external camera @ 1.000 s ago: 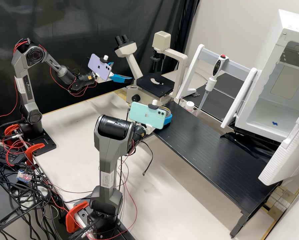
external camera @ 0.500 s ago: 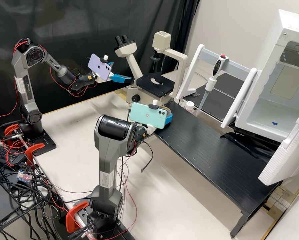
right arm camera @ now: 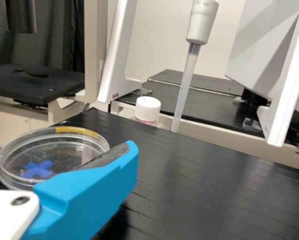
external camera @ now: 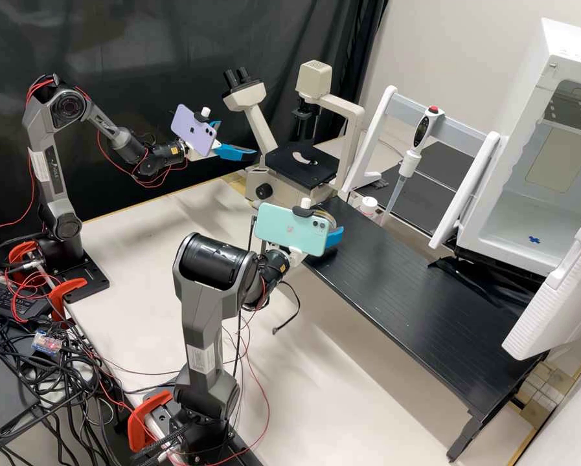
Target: Move the petri dish to the bench
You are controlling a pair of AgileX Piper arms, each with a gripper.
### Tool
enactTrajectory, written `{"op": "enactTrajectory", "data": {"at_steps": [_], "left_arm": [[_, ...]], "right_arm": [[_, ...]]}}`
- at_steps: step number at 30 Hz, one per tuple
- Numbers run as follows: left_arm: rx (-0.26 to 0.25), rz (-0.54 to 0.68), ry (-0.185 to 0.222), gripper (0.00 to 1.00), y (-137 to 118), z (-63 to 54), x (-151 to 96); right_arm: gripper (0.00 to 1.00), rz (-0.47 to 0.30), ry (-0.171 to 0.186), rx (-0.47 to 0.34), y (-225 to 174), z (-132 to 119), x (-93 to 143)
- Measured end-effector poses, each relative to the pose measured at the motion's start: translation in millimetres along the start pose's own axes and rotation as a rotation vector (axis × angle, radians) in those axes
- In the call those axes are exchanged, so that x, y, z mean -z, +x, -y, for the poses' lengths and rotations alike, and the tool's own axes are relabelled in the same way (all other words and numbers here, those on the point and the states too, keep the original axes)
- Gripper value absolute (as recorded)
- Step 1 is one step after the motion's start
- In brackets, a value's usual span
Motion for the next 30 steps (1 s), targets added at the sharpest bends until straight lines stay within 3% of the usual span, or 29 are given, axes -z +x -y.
{"op": "enactTrajectory", "data": {"at_steps": [7, 13, 17, 23, 30], "left_arm": [[0.0, 0.0, 0.0, 1.0, 0, 0.0, 0], [0.0, 0.0, 0.0, 1.0, 0, 0.0, 0], [0.0, 0.0, 0.0, 1.0, 0, 0.0, 0], [0.0, 0.0, 0.0, 1.0, 0, 0.0, 0], [0.0, 0.0, 0.0, 1.0, 0, 0.0, 0]], "right_arm": [[1.0, -0.036, -0.006, -0.037, -17, -9, 1], [1.0, -0.023, 0.043, -0.282, -42, -31, 5], [1.0, -0.034, 0.086, -0.379, -56, -44, 1], [1.0, -0.007, 0.153, -0.415, -60, -50, -9], [1.0, 0.047, 0.158, -0.406, -54, -46, -18]]}}
